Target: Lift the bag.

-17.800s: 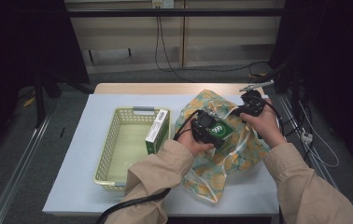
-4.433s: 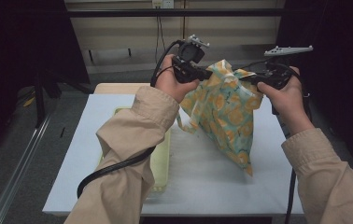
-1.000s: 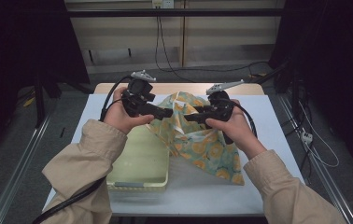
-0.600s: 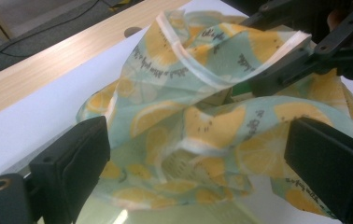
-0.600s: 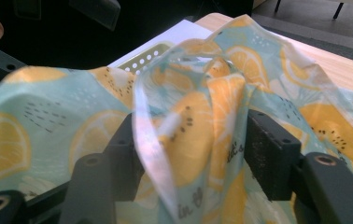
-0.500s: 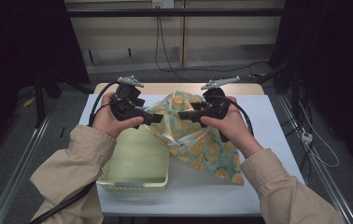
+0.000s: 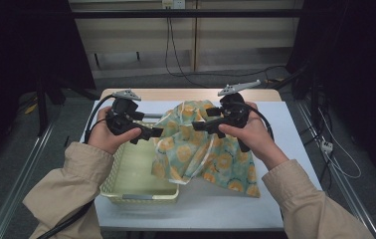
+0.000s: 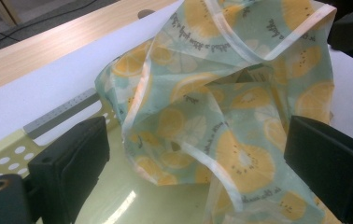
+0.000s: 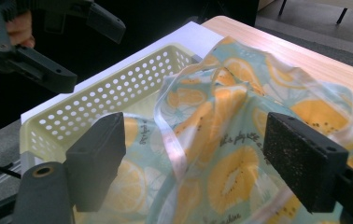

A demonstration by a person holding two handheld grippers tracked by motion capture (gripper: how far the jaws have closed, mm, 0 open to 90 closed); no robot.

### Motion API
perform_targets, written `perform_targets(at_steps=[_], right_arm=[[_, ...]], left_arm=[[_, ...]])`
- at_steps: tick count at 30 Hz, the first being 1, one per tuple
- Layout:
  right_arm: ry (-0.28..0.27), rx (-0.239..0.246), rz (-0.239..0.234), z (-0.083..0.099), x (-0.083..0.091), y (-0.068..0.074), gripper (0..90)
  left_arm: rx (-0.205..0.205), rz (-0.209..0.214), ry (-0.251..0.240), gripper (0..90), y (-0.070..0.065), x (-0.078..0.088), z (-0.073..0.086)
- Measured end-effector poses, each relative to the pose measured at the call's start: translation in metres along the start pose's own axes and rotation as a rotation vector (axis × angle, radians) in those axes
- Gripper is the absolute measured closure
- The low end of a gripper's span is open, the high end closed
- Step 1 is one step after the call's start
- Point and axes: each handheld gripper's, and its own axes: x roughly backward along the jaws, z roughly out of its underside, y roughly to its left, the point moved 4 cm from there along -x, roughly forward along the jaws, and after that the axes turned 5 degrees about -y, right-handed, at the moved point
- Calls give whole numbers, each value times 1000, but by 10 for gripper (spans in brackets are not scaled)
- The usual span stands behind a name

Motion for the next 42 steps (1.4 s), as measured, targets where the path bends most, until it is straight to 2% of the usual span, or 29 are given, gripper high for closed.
perform_targets(at_steps=[3,6,10,17,26,29,39,42], right_arm=[[3,7,-9,2,5,-2,182],[11,6,-16,6,11,-5,149],[24,32,-13,12,19,-9,119],[36,41,-8,29,28,-15,122],[51,59,-7,53,35,-19,124],[48,66,-9,60,38,-18,125],[58,78,7,81,46,-21,125],[58,88,14,87,48,-21,125]], left_arm=[[-4,-7,2,66,1,0,3],[1,5,-7,65,1,-1,7],[6,10,0,65,2,-2,12],[12,8,-7,67,4,-4,23],[-23,5,-4,73,1,-3,36],[-16,6,-10,73,1,-1,41],[-28,-9,-23,72,2,9,57],[-32,-19,-10,73,3,11,65]])
